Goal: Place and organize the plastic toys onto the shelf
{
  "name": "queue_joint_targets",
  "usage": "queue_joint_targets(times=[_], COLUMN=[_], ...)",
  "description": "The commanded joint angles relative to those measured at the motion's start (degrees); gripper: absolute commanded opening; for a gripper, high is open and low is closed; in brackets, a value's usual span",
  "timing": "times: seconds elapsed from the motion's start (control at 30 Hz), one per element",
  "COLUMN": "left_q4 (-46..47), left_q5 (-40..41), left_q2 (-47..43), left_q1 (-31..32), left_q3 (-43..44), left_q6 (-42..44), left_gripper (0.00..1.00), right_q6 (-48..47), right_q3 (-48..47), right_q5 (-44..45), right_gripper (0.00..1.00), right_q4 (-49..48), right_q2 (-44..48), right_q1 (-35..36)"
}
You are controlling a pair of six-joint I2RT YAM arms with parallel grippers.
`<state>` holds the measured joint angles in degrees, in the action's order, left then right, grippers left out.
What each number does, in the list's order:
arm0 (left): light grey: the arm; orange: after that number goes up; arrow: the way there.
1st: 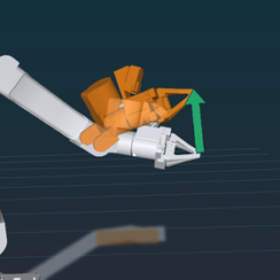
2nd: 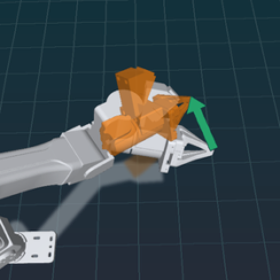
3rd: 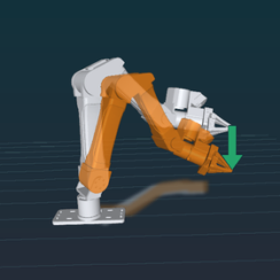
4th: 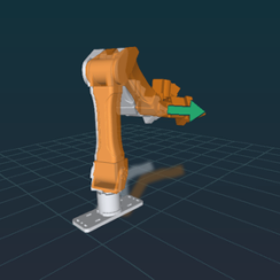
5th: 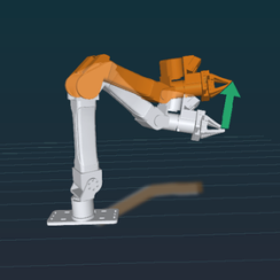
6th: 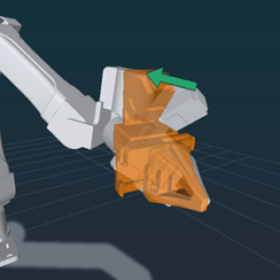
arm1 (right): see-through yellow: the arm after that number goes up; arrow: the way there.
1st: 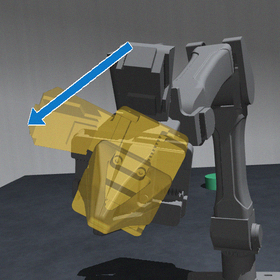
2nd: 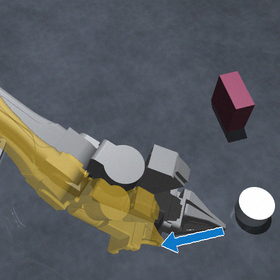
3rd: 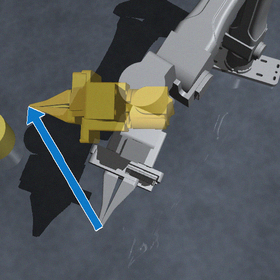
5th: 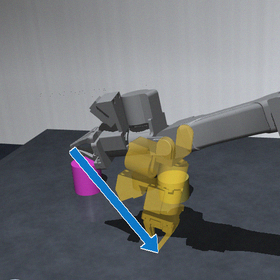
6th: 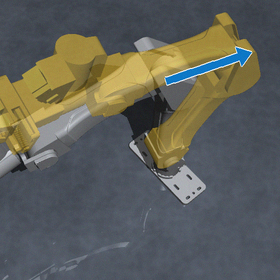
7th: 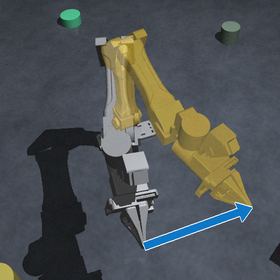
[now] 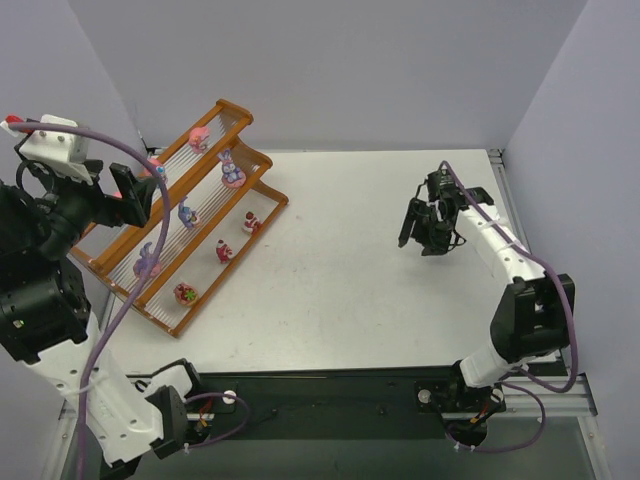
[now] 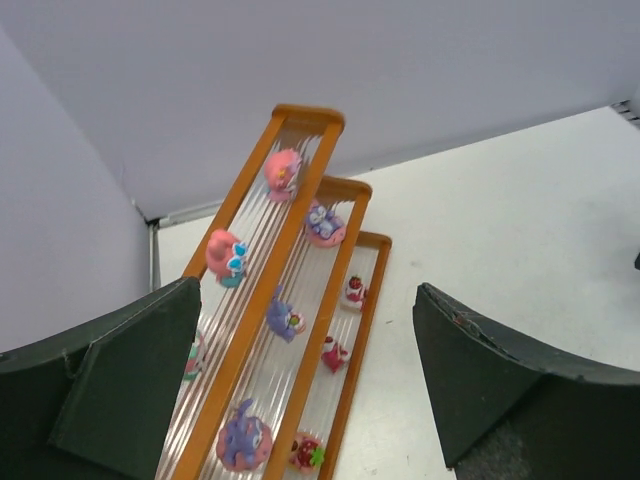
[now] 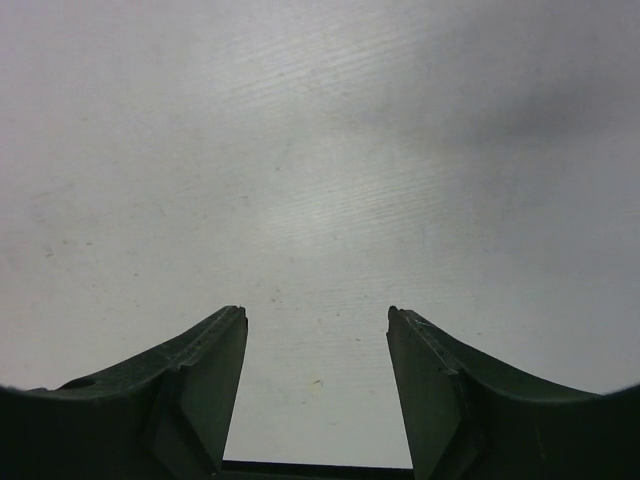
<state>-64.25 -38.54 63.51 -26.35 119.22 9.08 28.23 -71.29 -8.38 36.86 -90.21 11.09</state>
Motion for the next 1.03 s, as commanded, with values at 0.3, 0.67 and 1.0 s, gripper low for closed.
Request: queue_joint_targets(times=[0.3, 0.67, 1.0], left_q4=[32.64, 26.54, 23.91], left_q5=[-5.70, 17.27, 18.42], left_q2=[-13.58, -26.85, -25.98], left_q1=[13.68, 25.91, 25.91], left_q3=[-36.95, -42.23, -39.06], left_q6=[-31.61, -26.92, -26.57], left_gripper=[0.90, 0.91, 0.91], right_q6=[0.42, 5.43, 4.64], right_q3=[-10.01, -5.36, -2.19], right_q5=[-7.85, -20.27, -20.97], right_gripper=[0.62, 0.66, 0.66], right_q4=[-3.81, -17.17, -18.84], right_q2=[15.76, 24.38, 28.16], right_q1=[7.80, 14.39, 14.75])
